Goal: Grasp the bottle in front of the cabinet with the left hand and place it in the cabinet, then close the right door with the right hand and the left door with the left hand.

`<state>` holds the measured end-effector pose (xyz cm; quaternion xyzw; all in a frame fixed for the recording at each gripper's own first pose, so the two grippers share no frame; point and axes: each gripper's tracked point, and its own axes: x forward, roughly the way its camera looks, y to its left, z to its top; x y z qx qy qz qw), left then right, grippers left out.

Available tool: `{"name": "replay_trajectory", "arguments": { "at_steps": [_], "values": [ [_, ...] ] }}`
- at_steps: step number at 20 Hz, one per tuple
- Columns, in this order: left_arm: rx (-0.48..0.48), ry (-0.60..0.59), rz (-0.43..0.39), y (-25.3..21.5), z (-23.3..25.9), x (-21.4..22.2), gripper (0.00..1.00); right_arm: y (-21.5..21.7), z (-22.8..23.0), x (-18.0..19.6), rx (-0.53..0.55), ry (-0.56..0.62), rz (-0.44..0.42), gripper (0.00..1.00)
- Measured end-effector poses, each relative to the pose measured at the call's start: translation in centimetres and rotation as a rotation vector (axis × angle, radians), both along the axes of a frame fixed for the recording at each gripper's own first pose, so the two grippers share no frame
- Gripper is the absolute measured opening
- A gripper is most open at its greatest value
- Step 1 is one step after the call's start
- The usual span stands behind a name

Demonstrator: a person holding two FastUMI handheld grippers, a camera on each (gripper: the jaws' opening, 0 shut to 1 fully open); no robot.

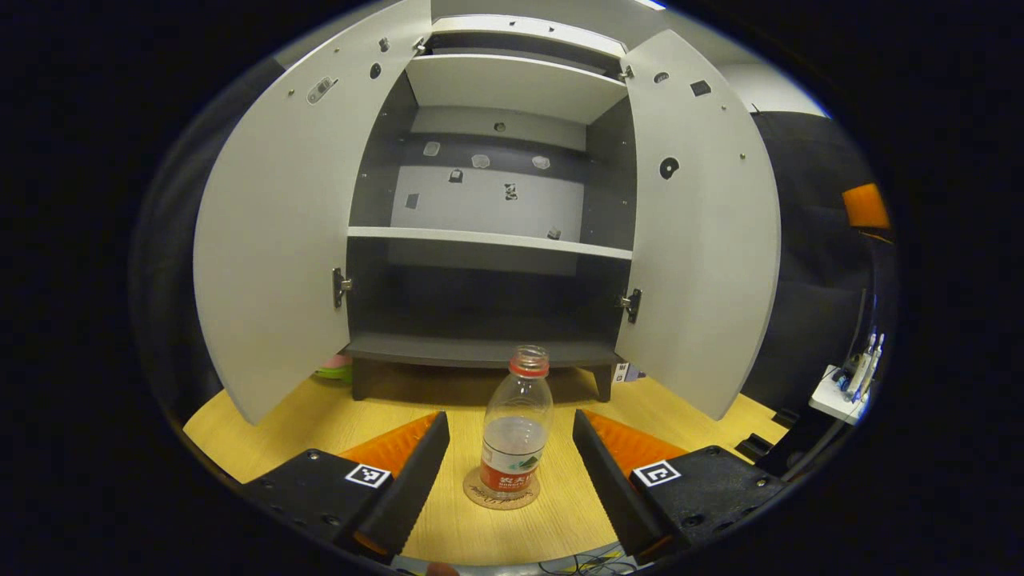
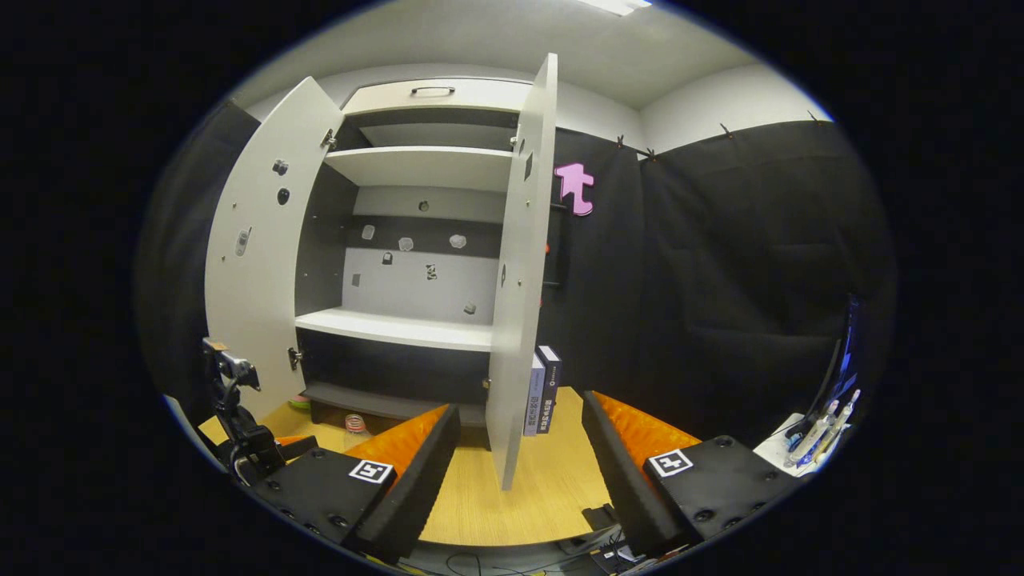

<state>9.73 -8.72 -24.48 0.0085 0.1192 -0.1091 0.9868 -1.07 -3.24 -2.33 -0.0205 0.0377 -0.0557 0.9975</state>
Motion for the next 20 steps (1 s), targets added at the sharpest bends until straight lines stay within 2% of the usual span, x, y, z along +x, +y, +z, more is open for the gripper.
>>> {"name": "replay_trajectory", "arguments": {
  "at_steps": [4,9,15,17,18,19,20],
  "values": [
    [-0.009,0.027,0.003,-0.6,-3.1,1.4,0.95,-1.7,-0.4,-0.1,0.034,0.014,-0.050,1.00],
    [0.020,0.033,-0.004,-1.1,-6.1,3.1,0.95,-3.3,-0.9,-0.3,0.016,0.040,-0.100,1.00],
    [0.040,0.059,0.051,-0.6,-9.3,4.7,0.95,-4.0,-1.5,-1.1,0.002,0.064,-0.121,0.99],
    [0.031,0.075,0.047,-0.6,-9.3,4.8,0.94,-4.0,-1.5,-1.2,-0.002,0.063,-0.122,0.98],
    [0.026,0.077,0.049,-0.5,-8.8,4.8,0.93,-4.1,-1.5,-1.3,-0.004,0.062,-0.122,0.99],
    [0.024,0.075,0.048,-0.4,-8.1,4.7,0.80,-4.0,-1.5,-1.3,-0.005,0.062,-0.120,0.99],
    [0.025,0.071,0.045,-0.3,-7.1,4.6,0.77,-4.0,-1.7,-1.3,-0.004,0.061,-0.117,0.99]
  ]
}}
